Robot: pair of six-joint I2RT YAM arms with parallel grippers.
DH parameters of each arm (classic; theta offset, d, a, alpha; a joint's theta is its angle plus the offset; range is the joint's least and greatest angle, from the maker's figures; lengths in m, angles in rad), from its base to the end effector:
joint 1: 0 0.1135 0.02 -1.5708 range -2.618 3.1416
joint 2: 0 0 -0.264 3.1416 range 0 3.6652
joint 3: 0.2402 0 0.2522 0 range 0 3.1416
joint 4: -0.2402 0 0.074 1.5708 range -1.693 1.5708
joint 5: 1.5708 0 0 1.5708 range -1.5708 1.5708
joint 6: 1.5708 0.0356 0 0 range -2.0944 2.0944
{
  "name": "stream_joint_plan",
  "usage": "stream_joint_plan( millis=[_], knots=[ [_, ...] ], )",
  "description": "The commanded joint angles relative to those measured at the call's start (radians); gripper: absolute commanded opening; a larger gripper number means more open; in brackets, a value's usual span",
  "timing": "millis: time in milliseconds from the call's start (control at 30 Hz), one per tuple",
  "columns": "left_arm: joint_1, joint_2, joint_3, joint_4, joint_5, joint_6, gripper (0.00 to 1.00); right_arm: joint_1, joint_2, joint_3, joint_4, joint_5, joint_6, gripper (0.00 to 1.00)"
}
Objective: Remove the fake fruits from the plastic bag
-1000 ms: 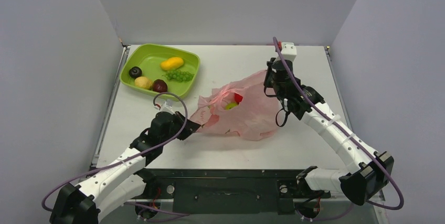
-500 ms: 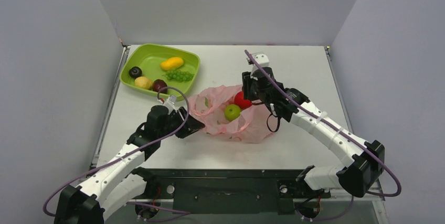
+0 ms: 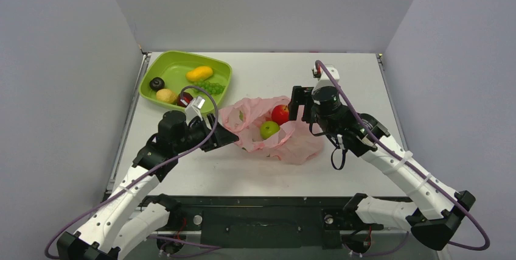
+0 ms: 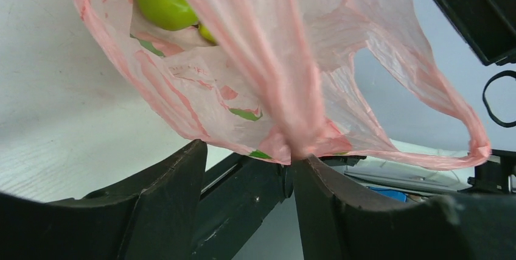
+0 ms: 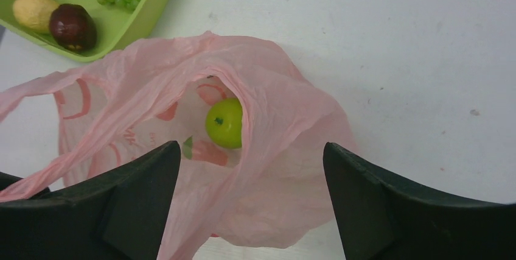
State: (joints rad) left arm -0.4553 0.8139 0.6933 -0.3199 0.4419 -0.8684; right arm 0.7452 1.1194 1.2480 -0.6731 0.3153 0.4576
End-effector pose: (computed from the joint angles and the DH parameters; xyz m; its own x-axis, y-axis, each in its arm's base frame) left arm 0.1596 -0.0951 0.2902 -0.8160 -0.3687 -0.4452 0.1890 0.5577 -0.8082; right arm 0.1782 0.1494 0.3861 -0.5402 0.0731 -0.8383 -0.2353 0.9434 0.2338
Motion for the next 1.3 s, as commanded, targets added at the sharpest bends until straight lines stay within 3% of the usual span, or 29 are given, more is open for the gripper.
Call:
stream_joint_plan(
  millis=[0,133,200,333,433,500,567,800,867,1033,1133,1200,1233,1267],
  knots=[
    [0.006,-0.029,0.058,-0.012,0.058,0.011,0.51,0.054,-0.036,-0.063,-0.028,0.032,0.204,0.83],
    [0.004,-0.022,-0.014,0.184,0.113,-0.13,0.53,0.112,-0.046,-0.196,0.061,0.033,0.274,0.8],
    [0.0,0.001,-0.067,0.385,0.125,-0.219,0.54,0.138,-0.058,-0.262,0.112,0.031,0.285,0.75],
    [-0.029,0.084,-0.14,0.588,0.105,-0.338,0.55,0.19,-0.116,-0.399,0.189,0.043,0.311,0.53],
    [-0.059,0.18,-0.154,0.662,0.097,-0.361,0.55,0.256,-0.182,-0.521,0.219,0.06,0.348,0.26],
    [-0.068,0.214,-0.168,0.713,0.071,-0.386,0.47,0.313,-0.216,-0.582,0.232,0.08,0.364,0.09],
    [-0.067,0.23,-0.187,0.774,0.027,-0.419,0.37,0.366,-0.243,-0.64,0.234,0.106,0.395,0.0],
    [0.009,0.274,-0.154,0.78,-0.043,-0.444,0.04,0.526,-0.255,-0.826,0.314,0.159,0.566,0.0],
    [0.061,0.291,-0.156,0.78,-0.046,-0.462,0.0,0.555,-0.226,-0.842,0.337,0.174,0.591,0.0],
    [0.157,0.373,-0.119,0.769,0.032,-0.429,0.0,0.584,-0.118,-0.845,0.418,0.18,0.583,0.0],
    [0.154,0.42,-0.022,0.636,0.118,-0.259,0.02,0.585,-0.066,-0.778,0.403,0.205,0.551,0.0],
    [0.137,0.414,0.011,0.521,0.171,-0.154,0.16,0.578,-0.057,-0.737,0.38,0.221,0.529,0.0],
    [0.133,0.401,0.015,0.453,0.184,-0.094,0.28,0.57,-0.056,-0.715,0.376,0.227,0.505,0.0],
    [0.128,0.365,0.007,0.425,0.186,-0.071,0.31,0.566,-0.052,-0.701,0.364,0.23,0.481,0.0]
  ],
)
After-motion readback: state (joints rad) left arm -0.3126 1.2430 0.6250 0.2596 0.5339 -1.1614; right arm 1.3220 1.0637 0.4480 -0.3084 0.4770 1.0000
